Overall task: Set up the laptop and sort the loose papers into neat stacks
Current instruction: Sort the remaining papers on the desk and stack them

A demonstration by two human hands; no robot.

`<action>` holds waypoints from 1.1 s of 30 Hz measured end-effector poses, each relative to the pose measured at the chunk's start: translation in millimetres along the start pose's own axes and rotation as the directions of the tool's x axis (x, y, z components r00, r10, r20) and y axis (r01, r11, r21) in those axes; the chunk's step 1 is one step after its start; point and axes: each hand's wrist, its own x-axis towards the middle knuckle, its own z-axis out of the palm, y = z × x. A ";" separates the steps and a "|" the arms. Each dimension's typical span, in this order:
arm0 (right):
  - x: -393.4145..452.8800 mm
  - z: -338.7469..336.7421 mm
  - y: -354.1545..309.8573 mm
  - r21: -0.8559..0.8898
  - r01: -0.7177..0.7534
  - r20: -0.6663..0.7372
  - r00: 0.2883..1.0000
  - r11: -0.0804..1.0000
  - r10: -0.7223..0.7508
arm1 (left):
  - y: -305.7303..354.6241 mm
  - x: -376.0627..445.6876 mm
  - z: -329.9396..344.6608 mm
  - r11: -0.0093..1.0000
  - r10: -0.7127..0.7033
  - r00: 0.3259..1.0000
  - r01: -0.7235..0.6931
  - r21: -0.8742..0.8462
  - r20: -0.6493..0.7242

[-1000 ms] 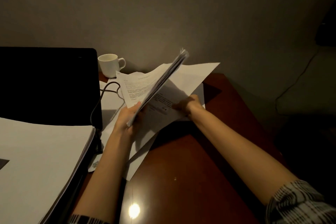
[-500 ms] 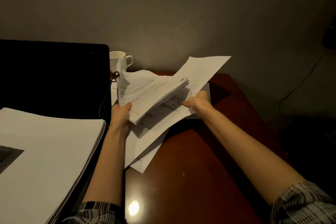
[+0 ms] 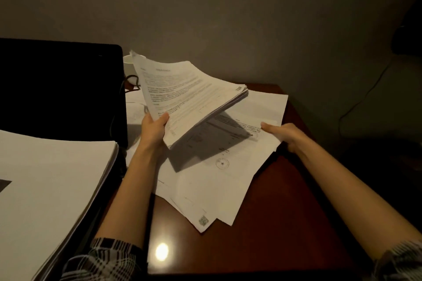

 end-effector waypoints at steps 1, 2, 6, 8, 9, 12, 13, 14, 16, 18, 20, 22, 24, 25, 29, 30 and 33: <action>0.0 -1.5 2.6 0.065 -0.021 -0.026 0.999 0.998 0.023 | -1.9 -0.5 3.2 1.000 -0.014 1.000 0.014 -0.021 -0.007; -2.2 -3.2 4.7 0.169 -0.049 -0.020 0.998 0.984 0.053 | -3.7 -0.6 5.0 0.998 -0.031 0.999 0.030 -0.046 -0.014; -19.9 -4.9 22.6 0.629 -0.133 0.065 0.991 0.766 0.118 | -10.9 4.3 7.5 0.991 -0.069 0.995 0.060 -0.116 -0.067; -38.2 3.0 33.4 0.691 -0.170 0.156 0.984 0.702 0.085 | -15.3 3.4 12.5 0.987 -0.094 0.993 0.085 -0.133 -0.067; -50.2 13.3 37.0 0.645 -0.194 0.221 0.973 0.739 0.062 | -17.0 3.2 14.1 0.984 -0.112 0.992 0.102 -0.143 -0.061; -80.6 47.7 43.1 0.423 -0.129 0.288 0.958 0.897 0.002 | -21.0 0.7 18.2 0.983 -0.124 0.992 0.118 -0.141 -0.032; -82.9 56.6 45.1 0.371 -0.075 0.219 0.976 0.925 -0.008 | -20.9 -0.1 19.0 0.986 -0.109 0.994 0.106 -0.128 -0.013; -83.3 62.0 46.1 0.337 -0.026 0.136 0.991 0.941 -0.021 | -20.6 -0.9 19.0 0.989 -0.089 0.996 0.089 -0.114 0.009; -79.2 59.5 45.6 0.309 0.050 -0.029 0.999 0.950 -0.043 | -18.9 -4.6 19.2 0.994 -0.060 0.997 0.065 -0.086 0.054; -73.5 44.6 44.1 0.300 0.122 -0.140 0.987 0.946 -0.082 | -14.7 -8.2 17.8 0.995 -0.060 0.992 0.068 -0.073 0.115; -68.8 23.8 42.5 0.270 0.159 -0.216 0.971 0.950 -0.101 | -10.1 -8.1 13.6 0.997 -0.075 0.982 0.080 -0.022 0.173; -61.7 2.3 42.3 0.292 0.158 -0.252 0.964 0.943 -0.084 | -6.8 -4.0 8.7 0.994 -0.108 0.972 0.103 0.033 0.207; -55.0 -16.9 40.8 0.341 0.141 -0.272 0.961 0.930 -0.046 | -4.2 -0.7 5.1 0.988 -0.132 0.963 0.110 0.104 0.235; -51.4 -25.7 39.6 0.354 0.149 -0.296 0.954 0.923 -0.040 | -3.7 1.0 4.6 0.985 -0.138 0.959 0.106 0.138 0.246; -46.8 -52.9 25.7 0.376 0.267 -0.470 0.880 0.887 -0.065 | -4.7 3.9 2.0 0.965 -0.155 0.944 0.081 0.251 0.292; -47.3 -57.2 20.6 0.381 0.304 -0.521 0.851 0.873 -0.069 | -5.2 3.5 2.1 0.958 -0.158 0.941 0.071 0.278 0.301; -47.1 -64.1 5.2 0.422 0.419 -0.656 0.754 0.804 -0.048 | -8.6 0.1 3.6 0.944 -0.152 0.943 0.050 0.327 0.295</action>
